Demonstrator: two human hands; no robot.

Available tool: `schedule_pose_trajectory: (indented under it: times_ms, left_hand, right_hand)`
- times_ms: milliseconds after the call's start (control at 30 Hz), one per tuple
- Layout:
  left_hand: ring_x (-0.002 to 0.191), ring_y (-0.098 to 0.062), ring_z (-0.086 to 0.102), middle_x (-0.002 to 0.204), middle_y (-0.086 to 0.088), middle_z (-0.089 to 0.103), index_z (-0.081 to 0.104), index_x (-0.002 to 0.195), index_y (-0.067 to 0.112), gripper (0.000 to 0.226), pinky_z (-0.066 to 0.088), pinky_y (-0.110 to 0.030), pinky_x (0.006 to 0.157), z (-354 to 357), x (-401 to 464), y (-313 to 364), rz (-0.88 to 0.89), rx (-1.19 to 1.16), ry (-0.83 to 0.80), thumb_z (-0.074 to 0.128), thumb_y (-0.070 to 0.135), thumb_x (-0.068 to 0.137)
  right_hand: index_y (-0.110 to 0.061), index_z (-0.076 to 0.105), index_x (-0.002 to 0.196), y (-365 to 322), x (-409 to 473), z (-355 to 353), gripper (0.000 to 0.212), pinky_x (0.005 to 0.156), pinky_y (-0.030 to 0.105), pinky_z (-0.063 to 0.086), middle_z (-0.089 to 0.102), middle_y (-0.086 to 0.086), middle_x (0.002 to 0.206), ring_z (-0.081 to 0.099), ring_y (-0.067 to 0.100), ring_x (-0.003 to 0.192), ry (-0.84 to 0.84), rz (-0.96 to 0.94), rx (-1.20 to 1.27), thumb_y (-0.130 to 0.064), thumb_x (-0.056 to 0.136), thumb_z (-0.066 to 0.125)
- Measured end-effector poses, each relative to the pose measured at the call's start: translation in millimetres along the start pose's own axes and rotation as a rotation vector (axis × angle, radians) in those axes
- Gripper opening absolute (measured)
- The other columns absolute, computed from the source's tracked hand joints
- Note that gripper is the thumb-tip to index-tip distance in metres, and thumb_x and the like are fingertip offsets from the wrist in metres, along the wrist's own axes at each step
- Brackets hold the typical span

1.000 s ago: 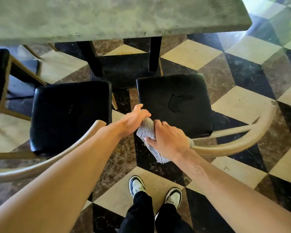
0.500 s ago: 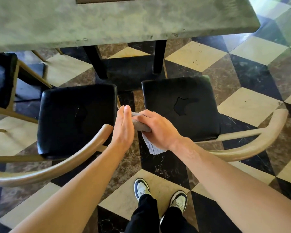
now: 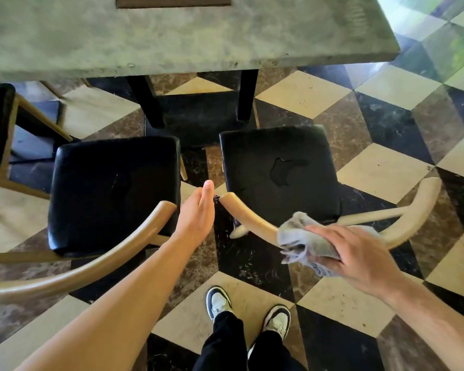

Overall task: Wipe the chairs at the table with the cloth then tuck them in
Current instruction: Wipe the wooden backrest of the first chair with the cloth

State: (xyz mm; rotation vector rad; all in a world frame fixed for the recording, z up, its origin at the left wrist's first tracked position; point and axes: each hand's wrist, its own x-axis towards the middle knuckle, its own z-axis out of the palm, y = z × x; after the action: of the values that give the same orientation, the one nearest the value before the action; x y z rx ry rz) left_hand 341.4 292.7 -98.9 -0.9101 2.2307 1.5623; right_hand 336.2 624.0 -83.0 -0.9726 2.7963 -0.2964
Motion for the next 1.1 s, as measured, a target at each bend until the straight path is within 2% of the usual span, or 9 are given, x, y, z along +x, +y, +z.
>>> schedule_pose_trajectory:
  times_ms: [200,300,400,567,700,767,867,967,1100]
  left_hand:
    - [0.062,-0.011,0.056,0.076,-0.002,0.062,0.071,0.104,0.009,0.040,0.045,-0.027,0.062,10.4,7.2,2.3,-0.091,0.056,-0.005,0.044,0.037,0.106]
    - [0.056,-0.013,0.053,0.065,-0.002,0.059,0.071,0.081,0.011,0.040,0.043,-0.029,0.061,7.6,9.6,3.1,-0.106,0.026,-0.001,0.048,0.033,0.104]
    - [0.052,-0.015,0.051,0.055,-0.002,0.057,0.064,0.062,0.015,0.045,0.042,-0.031,0.060,1.4,10.7,4.7,-0.071,0.062,-0.043,0.047,0.026,0.102]
    - [0.057,-0.018,0.054,0.067,-0.007,0.059,0.065,0.085,0.009,0.056,0.041,-0.030,0.053,-1.6,16.1,6.8,-0.165,0.013,-0.062,0.029,0.046,0.106]
    - [0.078,-0.032,0.066,0.103,-0.028,0.069,0.066,0.113,0.002,0.064,0.053,-0.046,0.077,-0.7,15.8,0.6,-0.145,-0.011,0.035,0.024,0.050,0.106]
    - [0.088,-0.036,0.067,0.107,-0.028,0.067,0.067,0.106,0.002,0.063,0.052,-0.048,0.081,3.7,14.9,1.7,-0.161,-0.043,0.078,0.028,0.051,0.103]
    - [0.081,-0.016,0.061,0.090,-0.006,0.067,0.062,0.087,0.017,0.045,0.043,-0.032,0.066,15.8,22.8,12.7,-0.131,-0.059,0.169,0.035,0.050,0.101]
    - [0.062,-0.012,0.053,0.071,0.000,0.059,0.058,0.075,0.013,0.039,0.038,-0.030,0.057,30.1,32.4,34.7,-0.073,0.000,0.181,0.045,0.041,0.099]
    - [0.056,-0.011,0.055,0.064,0.003,0.059,0.062,0.072,0.013,0.033,0.044,-0.027,0.055,52.5,44.9,55.2,-0.111,0.096,0.137,0.055,0.034,0.097]
  right_hand:
    - [-0.028,0.067,0.104,-24.3,23.8,-4.6,0.070,0.059,0.024,0.048,0.058,-0.018,0.081,0.058,0.003,0.067,-0.097,0.159,0.064,-0.084,0.090,0.028]
    - [-0.029,0.057,0.120,-63.3,61.0,8.5,0.064,0.058,0.022,0.047,0.059,-0.014,0.092,0.059,0.005,0.070,-0.174,0.172,0.066,-0.079,0.092,0.028]
    - [-0.022,0.038,0.145,-100.9,109.2,25.2,0.068,0.071,0.038,0.058,0.060,0.002,0.118,0.068,0.021,0.089,-0.238,0.203,0.111,-0.070,0.098,0.035]
    - [-0.023,0.054,0.136,-117.3,173.0,31.2,0.052,0.086,0.039,0.054,0.067,0.000,0.120,0.067,0.022,0.102,-0.309,0.324,0.612,-0.060,0.100,0.048]
    - [-0.025,0.075,0.110,-93.9,190.2,30.5,0.044,0.077,0.025,0.051,0.078,-0.006,0.096,0.074,0.013,0.087,-0.481,0.502,1.048,-0.060,0.099,0.052]
    - [-0.024,0.079,0.101,-76.8,186.6,36.5,0.044,0.072,0.024,0.052,0.080,-0.003,0.090,0.076,0.011,0.078,-0.578,0.616,1.192,-0.060,0.096,0.056]
    - [-0.024,0.080,0.095,-52.9,176.3,52.5,0.040,0.079,0.030,0.053,0.079,0.004,0.095,0.073,0.015,0.080,-0.694,0.622,1.236,-0.058,0.096,0.058]
    - [-0.018,0.070,0.097,-31.8,168.6,67.4,0.027,0.081,0.030,0.050,0.069,0.002,0.088,0.066,0.009,0.075,-0.771,0.486,1.223,-0.032,0.107,0.049]
    - [-0.012,0.061,0.129,-23.6,171.2,96.4,0.034,0.103,0.041,0.049,0.068,0.005,0.113,0.066,0.019,0.102,-0.924,0.309,0.951,-0.034,0.109,0.044]
